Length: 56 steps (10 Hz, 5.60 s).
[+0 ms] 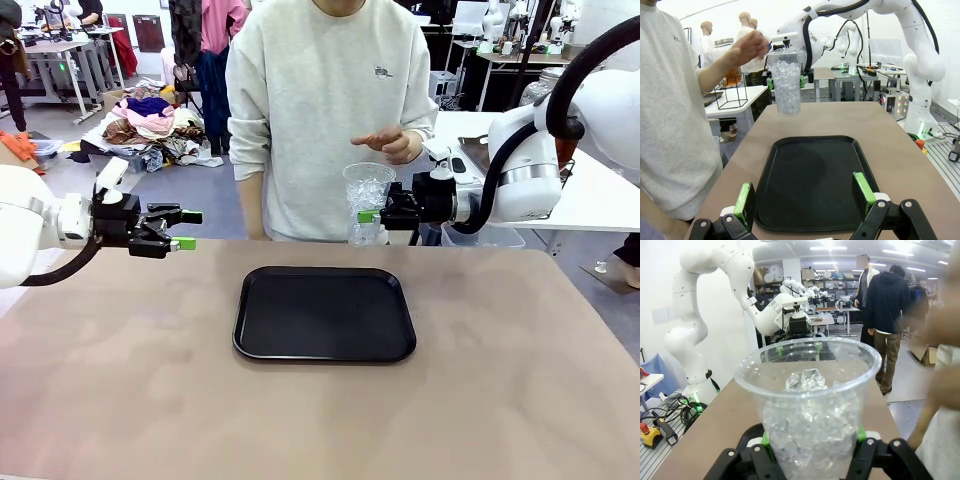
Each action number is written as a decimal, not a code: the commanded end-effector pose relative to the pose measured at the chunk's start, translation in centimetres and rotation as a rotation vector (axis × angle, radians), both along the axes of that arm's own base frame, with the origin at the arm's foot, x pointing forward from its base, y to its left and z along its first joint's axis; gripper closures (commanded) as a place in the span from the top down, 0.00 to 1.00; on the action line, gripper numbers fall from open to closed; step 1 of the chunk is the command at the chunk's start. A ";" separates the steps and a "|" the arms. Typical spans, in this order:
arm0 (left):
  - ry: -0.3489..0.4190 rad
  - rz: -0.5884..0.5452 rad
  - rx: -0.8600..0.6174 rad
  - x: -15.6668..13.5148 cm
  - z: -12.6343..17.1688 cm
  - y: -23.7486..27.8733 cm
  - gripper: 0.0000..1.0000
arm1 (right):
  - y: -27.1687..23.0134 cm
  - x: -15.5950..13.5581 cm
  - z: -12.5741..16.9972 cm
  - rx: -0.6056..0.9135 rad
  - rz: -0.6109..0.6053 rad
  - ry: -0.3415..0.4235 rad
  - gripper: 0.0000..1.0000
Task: Pour the drink into the iced cup.
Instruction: Open the gripper to release the iced cup you were holding.
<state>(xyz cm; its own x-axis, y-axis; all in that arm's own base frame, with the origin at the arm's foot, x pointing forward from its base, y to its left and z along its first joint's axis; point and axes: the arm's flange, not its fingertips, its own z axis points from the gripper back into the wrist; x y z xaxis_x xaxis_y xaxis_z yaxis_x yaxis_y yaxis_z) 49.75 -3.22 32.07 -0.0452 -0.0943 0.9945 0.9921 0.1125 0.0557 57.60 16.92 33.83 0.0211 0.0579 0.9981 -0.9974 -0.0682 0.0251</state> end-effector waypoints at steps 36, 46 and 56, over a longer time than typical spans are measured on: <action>-0.003 0.007 -0.007 0.0 0.2 -0.1 1.00 | -11.4 -6.2 -3.8 -0.022 -0.089 0.019 1.00; -0.003 0.007 -0.007 0.0 0.2 -0.1 1.00 | -13.2 -7.0 -5.3 -0.009 -0.107 0.029 1.00; -0.003 0.007 -0.007 0.0 0.2 -0.1 1.00 | -13.2 -7.0 -5.3 -0.009 -0.107 0.029 1.00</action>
<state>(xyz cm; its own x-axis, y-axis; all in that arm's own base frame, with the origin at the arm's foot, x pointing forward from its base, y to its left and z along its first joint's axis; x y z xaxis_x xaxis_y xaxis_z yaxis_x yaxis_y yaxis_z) 49.76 -3.23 32.07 -0.0452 -0.0944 0.9945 0.9921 0.1126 0.0558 50.38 3.44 28.30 0.0589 0.0583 0.9966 -0.9978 0.0349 0.0570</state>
